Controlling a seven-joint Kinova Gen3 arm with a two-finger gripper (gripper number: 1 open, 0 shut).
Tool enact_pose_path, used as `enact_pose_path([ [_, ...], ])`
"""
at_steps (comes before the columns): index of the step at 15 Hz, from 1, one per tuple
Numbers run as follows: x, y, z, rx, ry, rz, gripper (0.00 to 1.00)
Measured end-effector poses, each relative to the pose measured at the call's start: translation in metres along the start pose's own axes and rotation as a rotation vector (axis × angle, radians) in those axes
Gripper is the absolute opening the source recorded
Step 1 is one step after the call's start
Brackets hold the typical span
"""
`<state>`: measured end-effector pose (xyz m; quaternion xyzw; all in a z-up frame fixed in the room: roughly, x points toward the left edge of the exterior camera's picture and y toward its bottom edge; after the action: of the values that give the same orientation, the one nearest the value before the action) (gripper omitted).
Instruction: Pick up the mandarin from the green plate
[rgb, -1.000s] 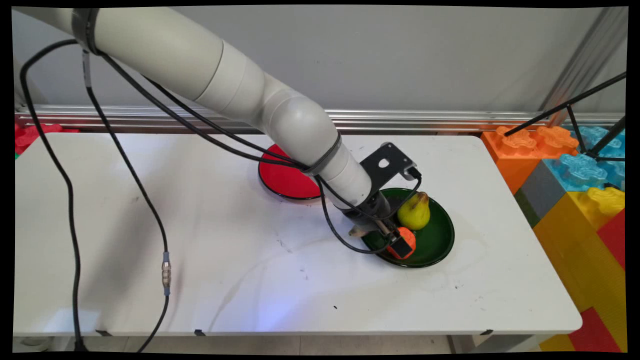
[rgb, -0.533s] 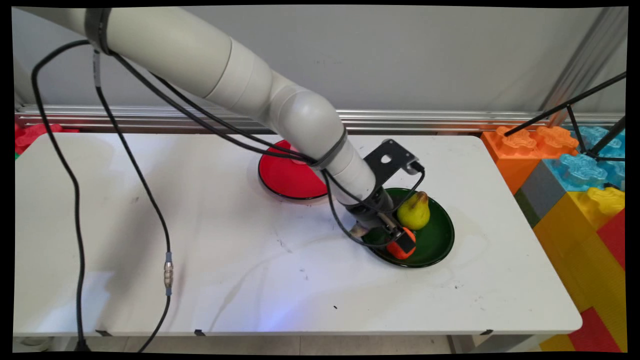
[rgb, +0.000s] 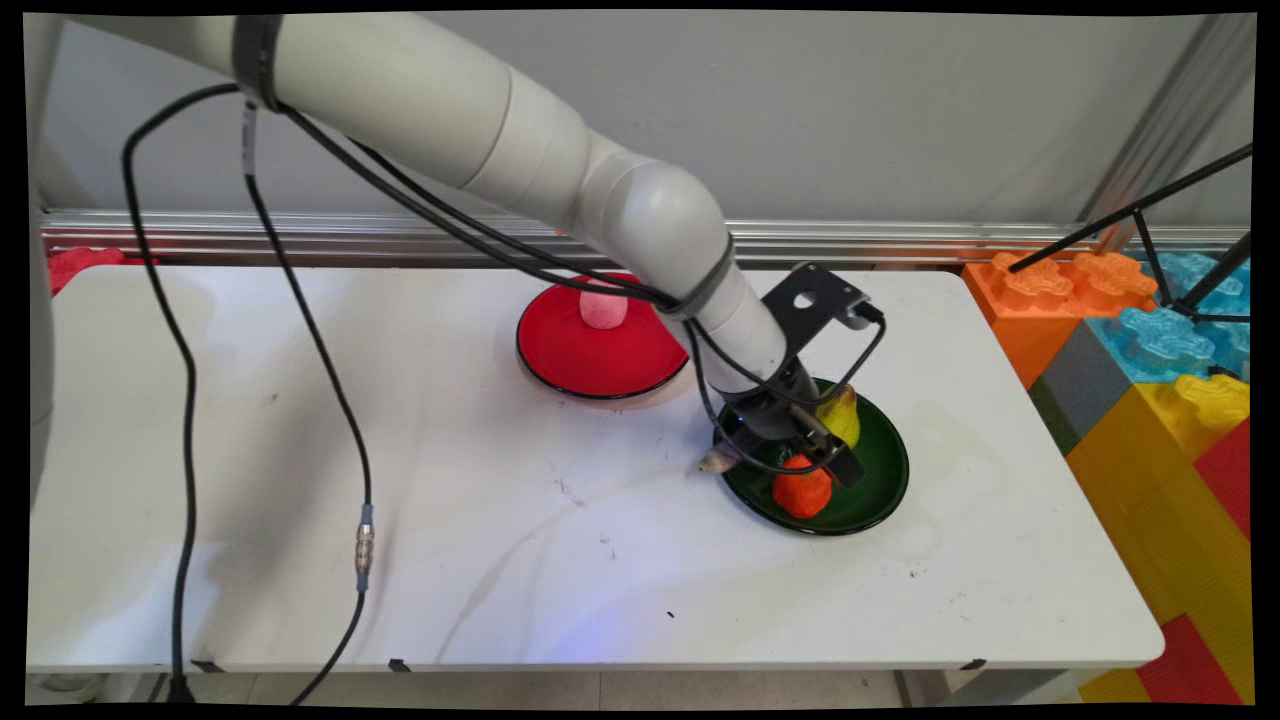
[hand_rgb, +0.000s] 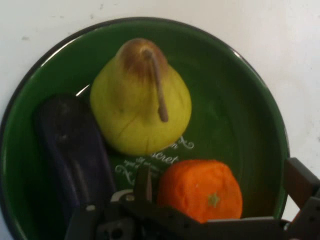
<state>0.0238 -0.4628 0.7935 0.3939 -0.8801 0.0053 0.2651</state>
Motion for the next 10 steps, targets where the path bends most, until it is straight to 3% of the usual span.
enact_pose_path([
  [10, 0.011, 0.004, 0.018, 0.012, -0.046, 0.018, 1.0],
])
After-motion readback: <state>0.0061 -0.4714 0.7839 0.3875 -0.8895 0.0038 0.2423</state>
